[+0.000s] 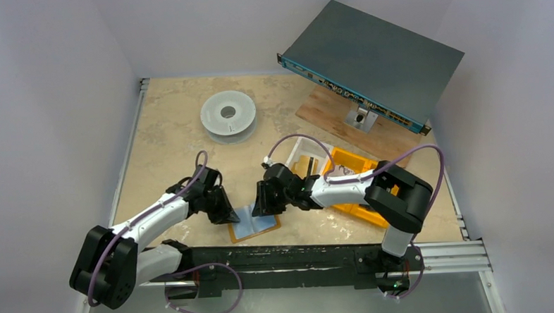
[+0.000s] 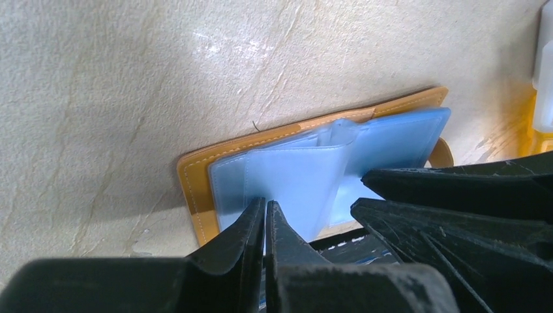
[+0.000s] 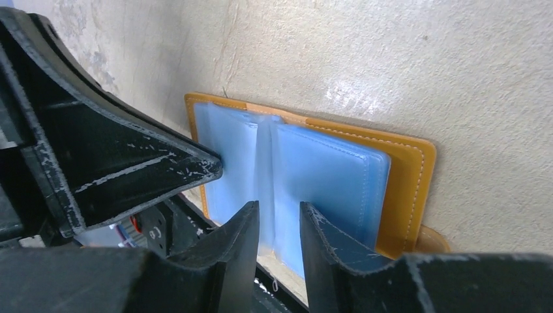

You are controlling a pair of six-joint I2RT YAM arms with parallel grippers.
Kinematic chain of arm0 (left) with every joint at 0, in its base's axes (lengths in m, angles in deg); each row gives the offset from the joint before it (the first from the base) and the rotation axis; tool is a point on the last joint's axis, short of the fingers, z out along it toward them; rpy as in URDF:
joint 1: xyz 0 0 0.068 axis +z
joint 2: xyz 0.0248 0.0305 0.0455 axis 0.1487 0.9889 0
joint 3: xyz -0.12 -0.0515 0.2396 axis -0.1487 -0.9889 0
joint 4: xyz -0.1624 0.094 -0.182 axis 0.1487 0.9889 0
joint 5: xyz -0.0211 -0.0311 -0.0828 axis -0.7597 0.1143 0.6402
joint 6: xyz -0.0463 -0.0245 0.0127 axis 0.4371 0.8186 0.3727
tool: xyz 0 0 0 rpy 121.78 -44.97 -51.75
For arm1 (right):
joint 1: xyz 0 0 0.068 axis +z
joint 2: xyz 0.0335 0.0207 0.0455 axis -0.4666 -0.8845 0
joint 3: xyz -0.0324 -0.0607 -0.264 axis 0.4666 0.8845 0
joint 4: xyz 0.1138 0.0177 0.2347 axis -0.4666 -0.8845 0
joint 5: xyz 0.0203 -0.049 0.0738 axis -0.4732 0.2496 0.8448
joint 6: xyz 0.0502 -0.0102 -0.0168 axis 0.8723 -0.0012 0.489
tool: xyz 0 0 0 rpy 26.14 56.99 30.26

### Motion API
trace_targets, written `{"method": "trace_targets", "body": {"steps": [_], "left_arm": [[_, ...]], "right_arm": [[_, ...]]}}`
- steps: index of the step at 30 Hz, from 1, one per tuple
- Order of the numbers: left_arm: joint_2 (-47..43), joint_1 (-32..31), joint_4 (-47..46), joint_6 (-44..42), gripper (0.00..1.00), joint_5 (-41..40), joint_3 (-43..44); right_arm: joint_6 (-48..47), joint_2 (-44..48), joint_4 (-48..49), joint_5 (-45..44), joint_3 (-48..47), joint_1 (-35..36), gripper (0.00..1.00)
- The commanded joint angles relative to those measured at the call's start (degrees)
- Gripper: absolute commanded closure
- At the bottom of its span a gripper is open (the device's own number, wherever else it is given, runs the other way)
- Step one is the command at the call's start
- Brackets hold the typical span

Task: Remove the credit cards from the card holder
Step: Remove the credit card from the card holder.

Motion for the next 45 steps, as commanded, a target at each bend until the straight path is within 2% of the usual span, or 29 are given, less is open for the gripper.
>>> {"method": "trace_targets", "body": {"steps": [1,6,11,18,24,28,32,40,45], "left_arm": [[1.67,-0.60,-2.79,-0.73,0.97,0.88,1.33],[3.06,-0.82,-3.70,-0.72,0.99,1.31,1.32],[3.14,-0.95,-3.46,-0.70,1.00,1.43,1.57],[1.05,-0.95,0.38,-1.52,0.99,-0.35,2.77],[-1.56,-0.95,3.78,-2.20,0.85,-3.37,3.49],[-1.17,-0.95,2.40,-2.18,0.75,-2.13,2.95],[-0.83,-0.95,-0.34,-1.93,0.71,-0.15,1.93],[1.57,-0.94,-4.33,-1.35,0.71,3.08,0.48],[2.60,-1.15,-3.76,-0.56,0.72,2.98,0.05]], "right_arm": [[-2.59,0.33,-2.95,-3.18,-3.76,1.91,0.69],[-3.39,-2.08,-4.30,-4.91,-6.88,4.67,0.66],[-3.40,-4.35,-5.91,-5.83,-7.57,4.94,0.67],[-1.46,-3.78,-6.50,-6.59,-5.75,4.74,0.90],[1.20,-1.96,1.47,-1.24,0.54,2.28,0.99],[2.04,-1.88,6.87,3.26,3.08,1.08,1.00],[3.79,-2.93,11.65,7.37,4.83,-0.19,1.00],[5.37,-4.85,14.43,9.49,5.85,-0.75,1.00],[5.94,-5.63,15.09,9.90,6.10,-1.04,1.00]]}}
